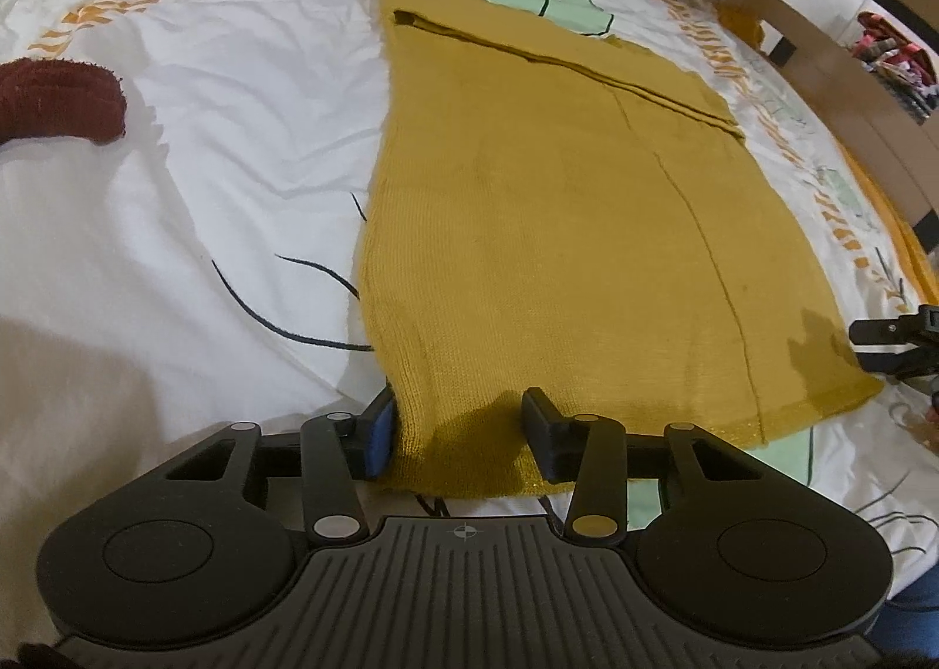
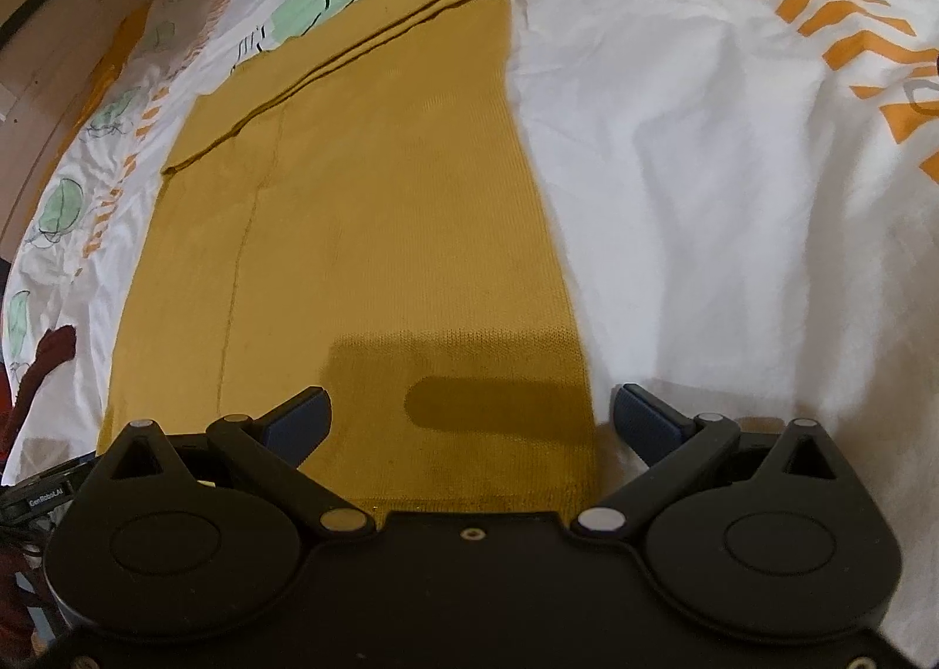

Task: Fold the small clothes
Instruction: 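Close both grippers on the sweater hem edge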

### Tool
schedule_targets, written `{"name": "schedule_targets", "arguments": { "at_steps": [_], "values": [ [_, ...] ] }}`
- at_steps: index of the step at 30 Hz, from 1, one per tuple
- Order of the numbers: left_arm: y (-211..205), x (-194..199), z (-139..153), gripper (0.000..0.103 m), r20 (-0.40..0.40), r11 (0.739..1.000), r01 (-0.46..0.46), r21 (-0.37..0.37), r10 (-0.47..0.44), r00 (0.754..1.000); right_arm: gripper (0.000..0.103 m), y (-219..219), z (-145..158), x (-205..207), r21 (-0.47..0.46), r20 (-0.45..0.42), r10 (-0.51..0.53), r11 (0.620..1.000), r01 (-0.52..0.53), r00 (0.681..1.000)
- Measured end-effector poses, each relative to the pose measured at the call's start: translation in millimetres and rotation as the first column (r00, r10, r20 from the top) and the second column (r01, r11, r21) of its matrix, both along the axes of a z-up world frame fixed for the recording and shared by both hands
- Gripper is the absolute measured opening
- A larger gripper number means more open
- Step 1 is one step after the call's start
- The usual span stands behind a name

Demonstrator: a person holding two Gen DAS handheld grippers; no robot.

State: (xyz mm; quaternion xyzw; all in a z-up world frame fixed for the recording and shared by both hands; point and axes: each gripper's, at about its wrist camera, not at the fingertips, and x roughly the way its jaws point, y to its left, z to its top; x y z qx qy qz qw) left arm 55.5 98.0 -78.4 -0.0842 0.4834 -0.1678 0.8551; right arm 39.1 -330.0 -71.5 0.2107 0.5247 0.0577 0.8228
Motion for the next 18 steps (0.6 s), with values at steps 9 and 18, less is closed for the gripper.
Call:
{"name": "schedule_targets", "arguments": {
  "at_steps": [9,18],
  "values": [
    [0.5,-1.0,0.1,0.036,0.006,1.0,-0.008,0.006,0.008,1.0,0.103,-8.4,-0.4,5.8,0.038,-0.041,0.067,0.997,-0.066,0.997],
    [1.3,-4.3,0.1,0.02,0.025,0.999,-0.034,0.007,0.034,0.999,0.1,0.6,-0.1,6.3,-0.007,-0.041,0.113,0.994,-0.113,0.993]
  ]
}}
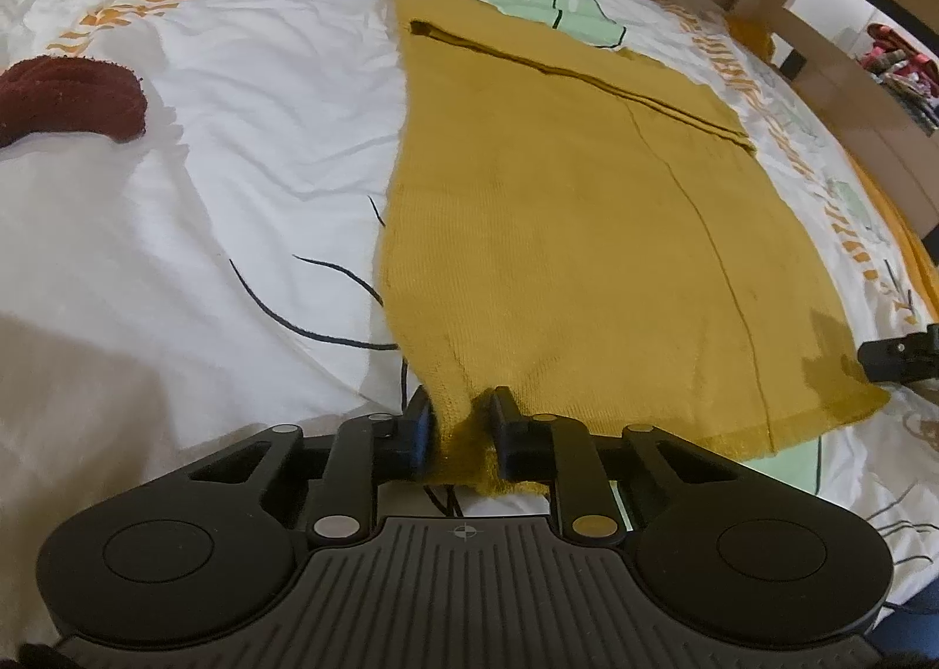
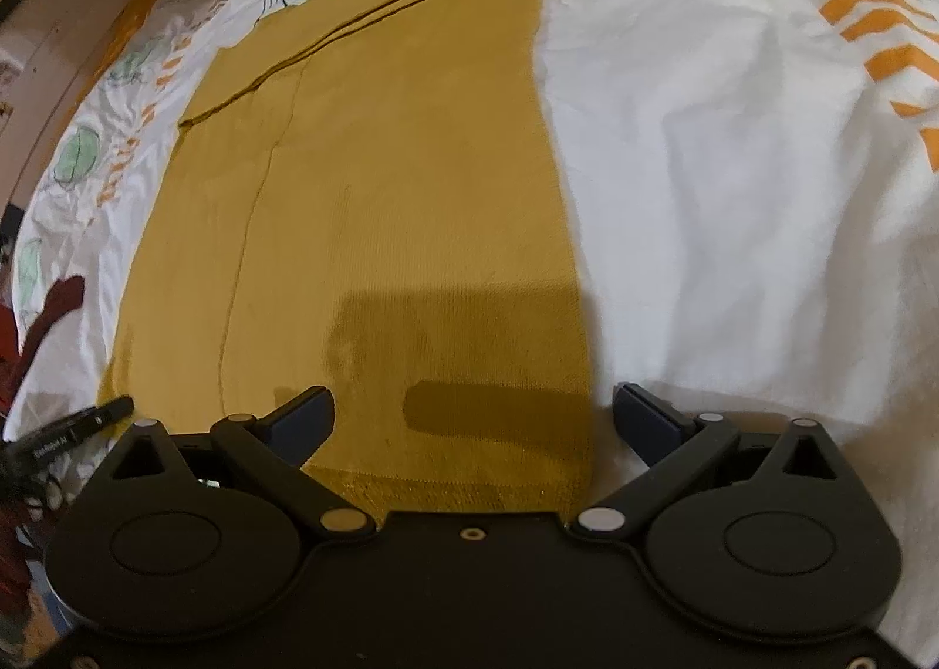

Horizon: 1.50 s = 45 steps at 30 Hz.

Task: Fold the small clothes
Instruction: 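Close both grippers on the sweater hem edge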

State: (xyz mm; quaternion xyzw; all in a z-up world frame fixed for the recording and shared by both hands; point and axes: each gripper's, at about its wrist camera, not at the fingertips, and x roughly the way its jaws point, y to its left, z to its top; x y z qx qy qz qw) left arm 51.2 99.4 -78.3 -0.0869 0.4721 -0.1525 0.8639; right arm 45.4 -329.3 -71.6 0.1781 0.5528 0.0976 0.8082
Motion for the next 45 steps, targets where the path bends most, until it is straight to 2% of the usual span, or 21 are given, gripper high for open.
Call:
{"name": "schedule_targets", "arguments": {
  "at_steps": [2,4,8,10,17,20,22,24,28,30,32,33,34,35,37,42,45],
  "values": [
    [-2,-1,0,0.019,0.004,1.0,0.001,0.006,-0.001,1.0,0.096,4,1,-1,-0.032,0.005,0.014,0.999,-0.014,1.0],
    [-1,-1,0,0.019,0.006,1.0,0.0,0.009,0.0,1.0,0.081,6,2,-1,-0.055,0.012,0.024,0.998,-0.023,1.0],
    [0,0,-1,0.019,0.006,1.0,-0.001,0.007,0.001,1.0,0.07,6,2,-3,-0.058,0.022,0.029,0.998,-0.028,0.999],
    [0,-1,-1,0.019,0.006,1.0,-0.004,0.005,0.004,1.0,0.059,6,3,-4,-0.056,0.026,0.019,0.998,-0.018,0.999],
    [0,0,-2,0.02,0.002,1.0,-0.006,0.004,0.006,1.0,0.059,-2,2,-6,-0.011,0.015,-0.021,1.0,0.021,1.0],
    [0,1,-2,0.021,0.0,1.0,-0.008,-0.001,0.008,1.0,0.06,-10,5,-6,-0.003,-0.016,-0.054,0.999,0.054,0.998],
    [0,1,-3,0.021,-0.001,1.0,-0.007,0.002,0.007,1.0,0.064,-17,7,-5,0.001,-0.031,-0.067,0.998,0.067,0.997],
    [-1,2,-4,0.021,-0.002,1.0,-0.007,0.005,0.007,1.0,0.068,-22,4,-3,0.044,-0.061,-0.054,0.997,0.057,0.997],
    [-1,3,-4,0.021,-0.002,1.0,-0.007,0.011,0.007,1.0,0.091,-22,-4,4,0.139,-0.078,-0.02,0.99,0.03,0.997],
    [-2,3,-4,0.021,-0.003,1.0,-0.008,0.012,0.008,1.0,0.093,-20,-7,8,0.172,-0.072,-0.027,0.984,0.039,0.997],
    [-1,4,-4,0.021,-0.005,1.0,-0.009,0.01,0.009,1.0,0.091,-15,-9,9,0.168,-0.055,-0.03,0.985,0.039,0.998],
    [-1,4,-4,0.02,-0.005,1.0,-0.009,0.009,0.009,1.0,0.08,-12,-7,9,0.147,-0.041,-0.026,0.989,0.031,0.999],
    [-1,3,-3,0.02,-0.003,1.0,-0.008,0.007,0.008,1.0,0.063,-9,-4,7,0.127,-0.027,-0.019,0.992,0.023,0.999],
    [-1,3,-3,0.02,-0.001,1.0,-0.007,0.006,0.007,1.0,0.057,-8,-3,5,0.113,-0.014,-0.01,0.994,0.012,1.0],
    [-1,2,-3,0.02,0.002,1.0,-0.005,0.005,0.005,1.0,0.037,-8,-3,0,0.112,-0.012,-0.007,0.994,0.008,1.0],
    [-2,1,-2,0.02,0.01,1.0,-0.004,0.012,0.004,1.0,0.019,-9,0,-6,0.102,0.0,-0.022,0.995,0.022,1.0],
    [-2,-2,0,0.012,0.029,1.0,-0.008,0.01,0.008,1.0,0.018,-8,6,-12,0.093,0.043,-0.035,0.995,0.031,0.998]
  ]
}}
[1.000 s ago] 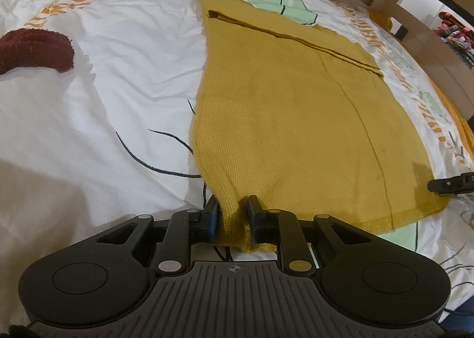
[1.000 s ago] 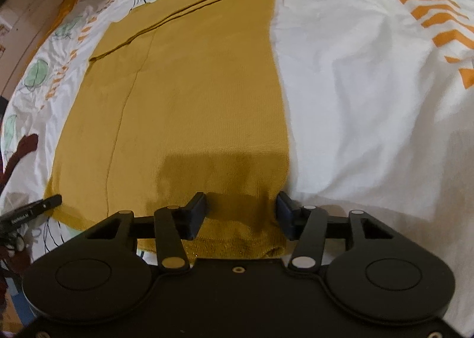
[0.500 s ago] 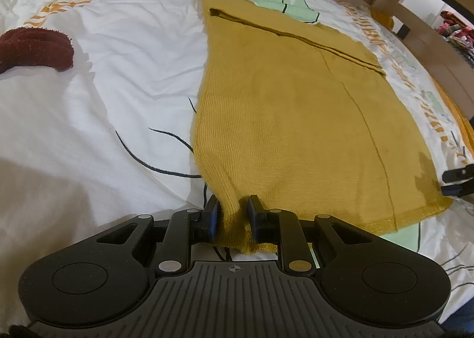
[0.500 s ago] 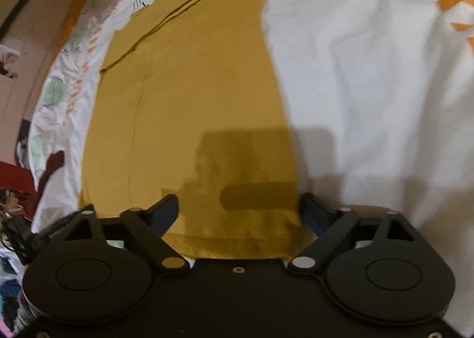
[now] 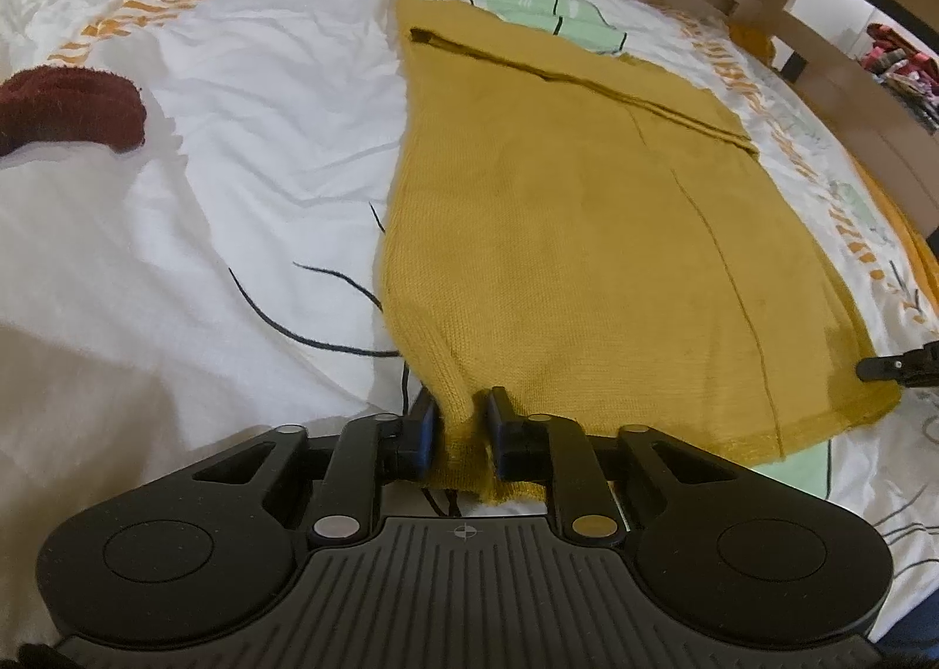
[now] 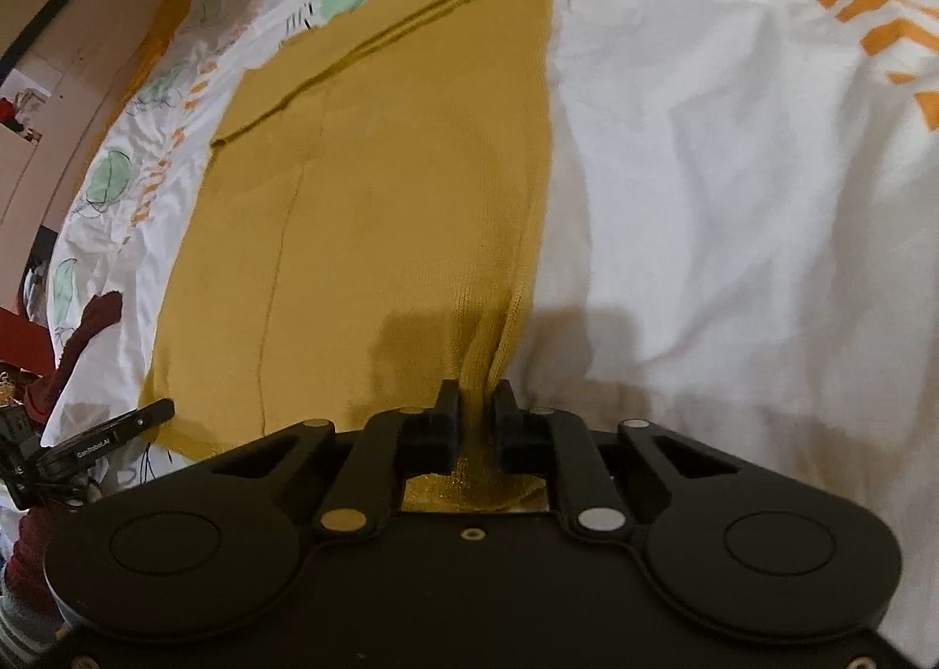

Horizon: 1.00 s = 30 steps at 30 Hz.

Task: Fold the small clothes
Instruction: 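Lift the hem with both grippers and fold it toward the collar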

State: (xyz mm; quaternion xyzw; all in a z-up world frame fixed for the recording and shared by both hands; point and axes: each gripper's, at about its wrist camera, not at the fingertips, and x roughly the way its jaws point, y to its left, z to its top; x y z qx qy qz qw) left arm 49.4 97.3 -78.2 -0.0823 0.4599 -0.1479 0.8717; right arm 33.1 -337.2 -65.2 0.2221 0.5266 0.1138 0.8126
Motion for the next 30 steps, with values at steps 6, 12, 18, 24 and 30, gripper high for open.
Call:
{"name": "schedule_targets", "arguments": {
  "at_steps": [6,12,18,24,30],
  "values": [
    [1,-5,13,0.007,0.06,0.999,-0.013,-0.044,0.016,0.998,0.017,-8,6,-8,0.088,0.084,-0.068,0.994,0.06,0.994],
    [8,-1,31,0.006,0.107,0.991,-0.052,-0.12,0.066,0.992,0.017,-9,7,0,0.187,0.121,-0.125,0.977,0.101,0.985],
    [9,20,56,0.006,0.166,0.982,-0.078,-0.172,0.107,0.98,0.017,-15,16,16,0.283,0.15,-0.184,0.949,0.136,0.971],
    [9,63,81,0.006,0.226,0.976,-0.082,-0.201,0.127,0.966,0.017,-19,31,55,0.329,0.201,-0.228,0.932,0.154,0.953],
    [5,121,95,0.006,0.286,0.974,-0.087,-0.209,0.146,0.947,0.017,-30,37,111,0.362,0.24,-0.3,0.91,0.202,0.923]
  ]
}}
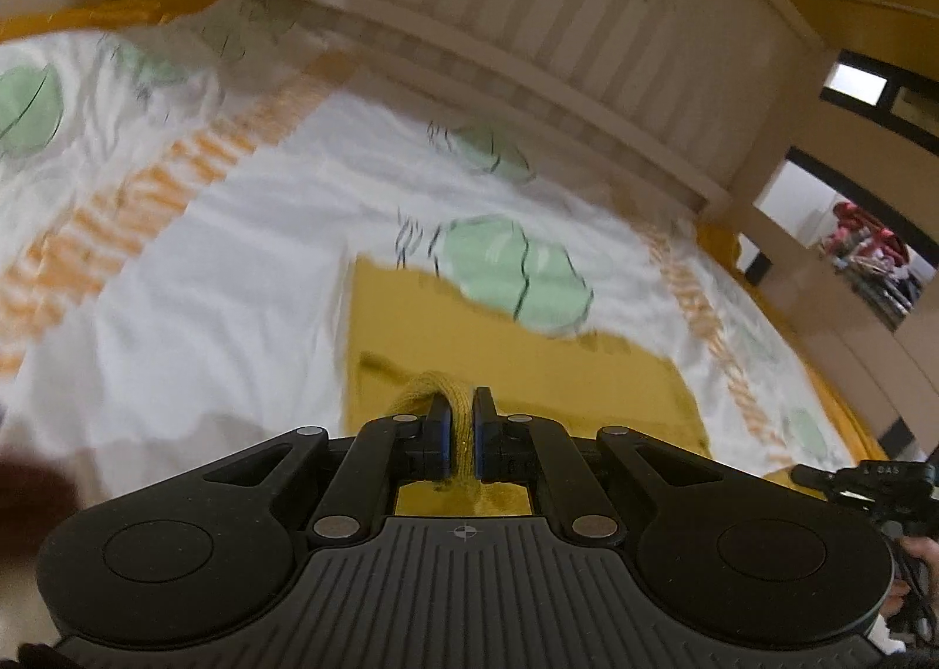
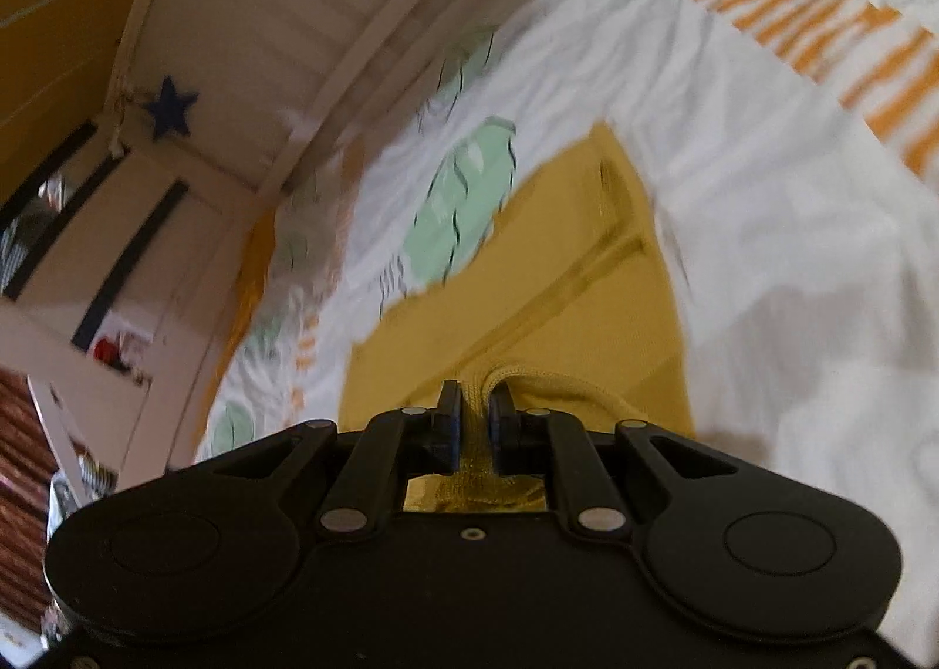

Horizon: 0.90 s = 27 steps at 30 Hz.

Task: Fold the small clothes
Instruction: 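Lift the hem with both grippers and fold it toward the collar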

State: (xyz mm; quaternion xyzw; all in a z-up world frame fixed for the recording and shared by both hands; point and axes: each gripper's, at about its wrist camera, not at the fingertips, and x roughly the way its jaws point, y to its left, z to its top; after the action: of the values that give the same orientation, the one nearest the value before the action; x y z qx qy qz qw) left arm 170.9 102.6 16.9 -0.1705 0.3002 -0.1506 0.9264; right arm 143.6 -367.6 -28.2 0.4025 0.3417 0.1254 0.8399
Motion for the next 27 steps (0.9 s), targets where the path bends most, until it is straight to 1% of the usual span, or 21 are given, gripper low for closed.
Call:
{"name": "schedule_targets", "arguments": {
  "at_steps": [4,7,11,14,17,20,22,25,27],
  "values": [
    [-4,46,-1,0.006,0.005,1.0,-0.017,-0.02,0.017,1.0,0.017,-12,-8,40,0.02,0.003,-0.047,0.999,0.047,0.999],
    [-9,76,-7,0.006,0.006,1.0,-0.029,-0.01,0.029,1.0,0.017,-19,-17,73,0.03,-0.007,-0.079,0.996,0.079,0.997],
    [-18,115,-20,0.006,-0.004,0.999,-0.044,0.01,0.044,0.999,0.017,-20,-28,113,-0.004,-0.026,-0.093,0.996,0.093,0.995],
    [-23,140,-36,0.007,-0.04,0.998,-0.067,0.016,0.068,0.997,0.017,-19,-39,136,-0.024,-0.052,-0.102,0.995,0.101,0.993],
    [-23,159,-51,0.007,-0.073,0.995,-0.1,0.016,0.101,0.992,0.017,-17,-50,150,-0.057,-0.068,-0.108,0.993,0.105,0.992],
    [-20,173,-64,0.007,-0.096,0.991,-0.127,0.03,0.129,0.987,0.018,-17,-56,155,-0.078,-0.069,-0.115,0.991,0.11,0.991],
    [-19,180,-72,0.008,-0.111,0.989,-0.141,0.052,0.146,0.983,0.024,-16,-58,156,-0.101,-0.066,-0.124,0.988,0.117,0.99],
    [-16,190,-78,0.008,-0.141,0.988,-0.145,0.058,0.152,0.978,0.024,-17,-58,157,-0.131,-0.05,-0.135,0.983,0.127,0.99],
    [-13,193,-79,0.009,-0.157,0.987,-0.153,0.054,0.16,0.975,0.028,-17,-55,154,-0.154,-0.035,-0.137,0.979,0.13,0.99]
  ]
}}
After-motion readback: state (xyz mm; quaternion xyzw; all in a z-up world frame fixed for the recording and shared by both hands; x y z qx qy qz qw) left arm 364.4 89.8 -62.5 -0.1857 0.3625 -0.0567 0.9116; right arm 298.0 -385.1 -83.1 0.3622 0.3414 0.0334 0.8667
